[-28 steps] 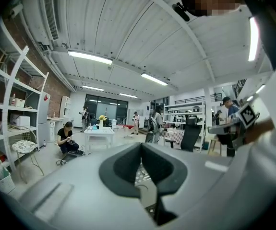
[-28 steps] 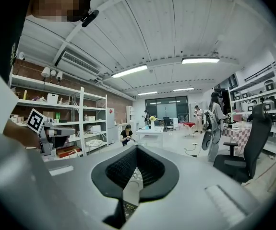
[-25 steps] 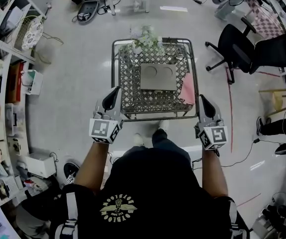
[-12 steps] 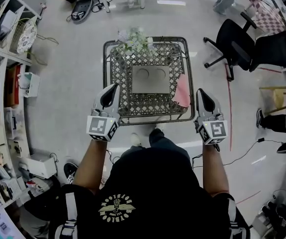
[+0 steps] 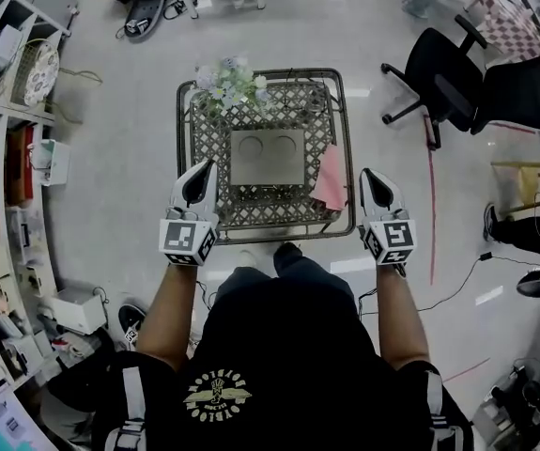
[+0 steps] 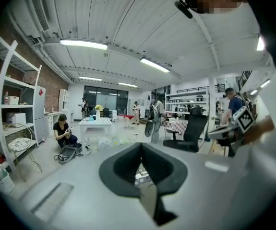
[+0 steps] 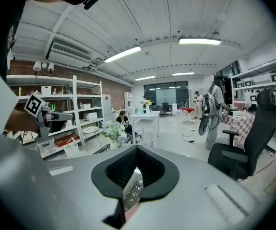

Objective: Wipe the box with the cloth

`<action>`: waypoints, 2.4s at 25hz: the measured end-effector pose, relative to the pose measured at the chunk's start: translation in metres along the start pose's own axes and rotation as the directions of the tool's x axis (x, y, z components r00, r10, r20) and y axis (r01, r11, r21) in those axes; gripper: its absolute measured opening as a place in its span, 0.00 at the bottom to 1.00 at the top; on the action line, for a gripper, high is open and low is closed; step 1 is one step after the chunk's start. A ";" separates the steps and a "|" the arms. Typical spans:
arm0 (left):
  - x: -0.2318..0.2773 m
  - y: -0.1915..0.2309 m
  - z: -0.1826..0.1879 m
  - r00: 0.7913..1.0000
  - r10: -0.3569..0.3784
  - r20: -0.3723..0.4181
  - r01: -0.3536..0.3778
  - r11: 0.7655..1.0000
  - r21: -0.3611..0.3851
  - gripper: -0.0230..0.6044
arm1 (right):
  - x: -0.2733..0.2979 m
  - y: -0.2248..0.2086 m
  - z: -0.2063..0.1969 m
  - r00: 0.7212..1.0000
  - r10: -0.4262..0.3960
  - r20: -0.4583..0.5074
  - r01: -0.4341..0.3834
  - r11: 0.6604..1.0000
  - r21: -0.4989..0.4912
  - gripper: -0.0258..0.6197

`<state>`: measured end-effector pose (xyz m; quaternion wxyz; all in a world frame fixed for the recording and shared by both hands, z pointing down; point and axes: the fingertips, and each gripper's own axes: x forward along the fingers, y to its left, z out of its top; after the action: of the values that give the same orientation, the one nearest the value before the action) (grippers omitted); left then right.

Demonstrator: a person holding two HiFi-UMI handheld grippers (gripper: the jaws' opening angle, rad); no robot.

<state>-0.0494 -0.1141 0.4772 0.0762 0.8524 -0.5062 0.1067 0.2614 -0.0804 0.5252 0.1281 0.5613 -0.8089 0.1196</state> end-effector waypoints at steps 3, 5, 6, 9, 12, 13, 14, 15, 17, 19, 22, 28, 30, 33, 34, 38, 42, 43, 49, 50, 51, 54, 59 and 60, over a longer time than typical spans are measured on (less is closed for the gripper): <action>0.009 -0.005 -0.004 1.000 0.022 -0.013 -0.022 1.000 -0.009 0.04 | 0.015 -0.015 -0.023 0.998 0.028 -0.053 -0.028 1.000 0.011 0.05; 0.013 -0.009 -0.009 0.999 0.033 -0.025 -0.034 0.999 -0.020 0.04 | 0.024 -0.022 -0.040 0.995 0.045 -0.094 -0.044 0.999 0.014 0.08; 0.015 -0.010 -0.013 0.999 0.036 -0.033 -0.037 0.999 -0.025 0.04 | 0.029 -0.026 -0.047 0.992 0.051 -0.115 -0.049 0.999 0.018 0.09; 0.018 -0.008 -0.027 0.997 0.047 -0.061 -0.049 0.998 -0.026 0.04 | 0.044 -0.033 -0.071 0.984 0.061 -0.166 -0.054 0.997 0.046 0.13; 0.017 0.001 -0.038 0.994 0.069 -0.082 -0.072 0.997 -0.030 0.04 | 0.057 -0.036 -0.096 0.976 0.073 -0.207 -0.060 0.996 0.071 0.18; 0.017 0.003 -0.039 0.994 0.074 -0.085 -0.077 0.996 -0.034 0.04 | 0.061 -0.036 -0.104 0.971 0.081 -0.223 -0.064 0.995 0.081 0.20; 0.017 0.005 -0.040 0.993 0.077 -0.088 -0.080 0.996 -0.036 0.04 | 0.065 -0.035 -0.112 0.967 0.088 -0.241 -0.068 0.993 0.093 0.22; 0.017 0.006 -0.041 0.993 0.076 -0.090 -0.079 0.996 -0.035 0.04 | 0.068 -0.035 -0.121 0.961 0.095 -0.258 -0.070 0.992 0.106 0.24; 0.017 0.008 -0.044 0.993 0.069 -0.096 -0.072 0.997 -0.034 0.04 | 0.074 -0.032 -0.139 0.952 0.102 -0.290 -0.067 0.989 0.128 0.30; 0.017 0.010 -0.046 0.992 0.059 -0.107 -0.062 0.998 -0.027 0.04 | 0.080 -0.030 -0.154 0.943 0.100 -0.319 -0.057 0.988 0.142 0.34; 0.015 0.018 -0.046 0.991 0.050 -0.125 -0.052 0.999 -0.011 0.04 | 0.088 -0.027 -0.176 0.927 0.088 -0.364 -0.032 0.987 0.157 0.38; 0.019 0.034 -0.040 0.991 0.042 -0.127 -0.044 0.999 -0.011 0.04 | 0.099 -0.021 -0.222 0.880 0.075 -0.469 -0.011 0.990 0.138 0.42; 0.021 0.038 -0.039 0.990 0.040 -0.132 -0.040 0.999 -0.002 0.04 | 0.102 -0.022 -0.241 0.857 0.067 -0.511 0.000 0.991 0.131 0.42; 0.023 0.043 -0.040 0.990 0.042 -0.138 -0.042 0.999 -0.002 0.04 | 0.106 -0.027 -0.270 0.819 0.060 -0.571 0.017 0.992 0.128 0.43; 0.024 0.045 -0.041 0.989 0.043 -0.142 -0.044 0.999 -0.002 0.04 | 0.107 -0.029 -0.278 0.806 0.060 -0.590 0.018 0.992 0.126 0.43; 0.021 0.053 -0.049 0.986 0.053 -0.159 -0.053 0.999 0.000 0.04 | 0.113 -0.028 -0.305 0.758 0.068 -0.649 0.001 0.994 0.105 0.43; 0.016 0.057 -0.057 0.982 0.059 -0.177 -0.059 0.998 0.008 0.04 | 0.116 -0.025 -0.323 0.732 0.073 -0.678 -0.010 0.995 0.096 0.43; 0.015 0.058 -0.059 0.982 0.062 -0.178 -0.061 0.998 0.010 0.04 | 0.116 -0.024 -0.327 0.726 0.072 -0.684 -0.010 0.996 0.094 0.43; 0.007 0.070 -0.065 0.979 0.086 -0.187 -0.087 0.996 -0.001 0.04 | 0.119 -0.028 -0.336 0.711 0.003 -0.703 0.012 1.000 0.017 0.35; 0.006 0.072 -0.066 0.978 0.089 -0.187 -0.091 0.996 -0.003 0.04 | 0.119 -0.028 -0.335 0.708 -0.013 -0.706 0.006 1.000 -0.012 0.28; 0.004 0.075 -0.067 0.978 0.092 -0.187 -0.095 0.995 -0.006 0.04 | 0.120 -0.028 -0.333 0.704 -0.031 -0.710 0.001 0.999 -0.042 0.22; 0.000 0.082 -0.067 0.979 0.095 -0.178 -0.099 0.995 -0.016 0.04 | 0.120 -0.024 -0.323 0.711 -0.056 -0.701 -0.001 0.997 -0.081 0.08; -0.001 0.090 -0.061 0.986 0.078 -0.146 -0.084 0.996 -0.036 0.04 | 0.126 -0.002 -0.278 0.775 -0.014 -0.632 -0.009 0.999 -0.034 0.08; -0.002 0.090 -0.060 0.987 0.073 -0.141 -0.080 0.996 -0.041 0.04 | 0.126 0.004 -0.268 0.786 -0.004 -0.618 -0.016 1.000 -0.027 0.08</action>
<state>-0.1361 -0.1411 0.5370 0.1269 0.8208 -0.5342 0.1572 0.2348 -0.0991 0.8190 0.3940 0.4867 -0.7259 0.2845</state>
